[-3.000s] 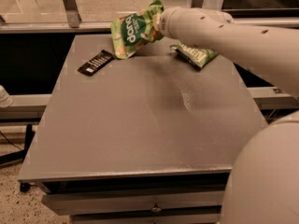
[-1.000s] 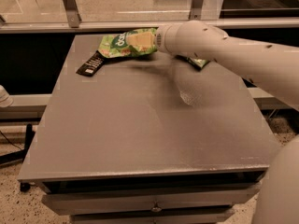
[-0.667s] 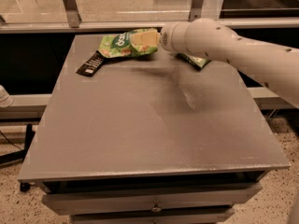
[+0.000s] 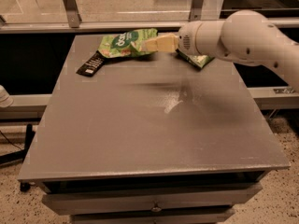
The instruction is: Move green rice chip bag near rxbar chocolate
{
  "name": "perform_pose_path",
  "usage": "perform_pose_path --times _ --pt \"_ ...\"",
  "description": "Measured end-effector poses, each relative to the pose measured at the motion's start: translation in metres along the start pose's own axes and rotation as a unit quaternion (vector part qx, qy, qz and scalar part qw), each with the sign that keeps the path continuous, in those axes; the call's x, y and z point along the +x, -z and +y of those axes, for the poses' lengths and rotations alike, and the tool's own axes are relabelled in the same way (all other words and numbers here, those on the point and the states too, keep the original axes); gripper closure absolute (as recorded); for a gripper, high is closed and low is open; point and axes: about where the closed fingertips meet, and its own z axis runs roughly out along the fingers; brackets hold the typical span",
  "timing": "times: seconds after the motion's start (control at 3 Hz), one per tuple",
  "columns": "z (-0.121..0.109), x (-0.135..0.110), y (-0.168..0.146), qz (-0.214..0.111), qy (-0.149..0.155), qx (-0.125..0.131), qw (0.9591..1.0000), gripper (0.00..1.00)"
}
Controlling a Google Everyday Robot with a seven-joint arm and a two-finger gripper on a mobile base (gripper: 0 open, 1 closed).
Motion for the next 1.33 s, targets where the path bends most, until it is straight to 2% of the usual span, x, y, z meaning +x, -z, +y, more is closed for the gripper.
perform_pose_path --times 0.33,0.67,1.0,1.33 --pt "0.026 -0.010 0.050 -0.004 0.053 -0.053 0.9972 0.00" --pt "0.043 -0.020 0.125 -0.009 0.137 -0.088 0.9866 0.00" --pt "0.024 -0.003 0.193 0.017 0.225 -0.089 0.9703 0.00" --pt "0.038 0.015 0.207 0.038 0.277 -0.128 0.9517 0.00"
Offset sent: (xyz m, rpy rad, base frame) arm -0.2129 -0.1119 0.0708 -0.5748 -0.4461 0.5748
